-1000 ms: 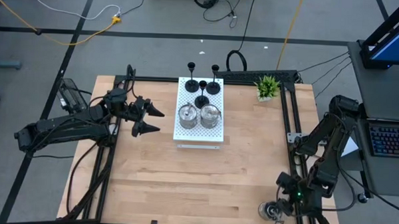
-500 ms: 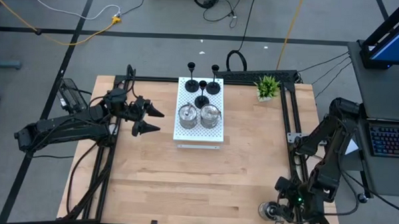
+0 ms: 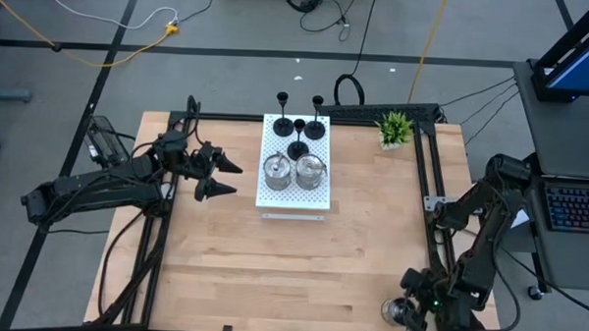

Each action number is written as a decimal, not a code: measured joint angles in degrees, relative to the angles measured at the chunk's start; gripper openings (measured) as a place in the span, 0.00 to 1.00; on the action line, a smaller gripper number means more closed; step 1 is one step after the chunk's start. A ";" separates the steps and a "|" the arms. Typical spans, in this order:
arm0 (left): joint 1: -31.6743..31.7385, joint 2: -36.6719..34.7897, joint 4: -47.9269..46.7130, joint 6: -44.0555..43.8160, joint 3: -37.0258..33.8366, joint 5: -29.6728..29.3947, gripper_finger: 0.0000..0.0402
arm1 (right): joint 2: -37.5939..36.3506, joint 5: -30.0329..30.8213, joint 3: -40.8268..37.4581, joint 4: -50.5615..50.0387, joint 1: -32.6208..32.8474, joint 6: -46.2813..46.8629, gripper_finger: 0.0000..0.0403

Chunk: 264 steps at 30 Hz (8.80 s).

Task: Pick & Place candle stick holders
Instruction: Put the brown scented candle on the shelf

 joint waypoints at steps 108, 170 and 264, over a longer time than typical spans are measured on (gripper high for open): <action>-0.02 0.01 0.01 -0.67 -0.01 -3.55 0.99 | -9.63 10.91 -0.24 -31.75 -7.11 -20.19 0.99; 0.00 0.00 0.00 -0.52 -0.01 -6.06 0.99 | -10.21 4.83 -10.93 -19.01 -8.83 -17.83 0.99; 0.00 0.02 0.00 -0.29 -0.01 -6.10 0.99 | -11.13 -17.40 -19.10 -10.07 -15.31 -22.00 0.98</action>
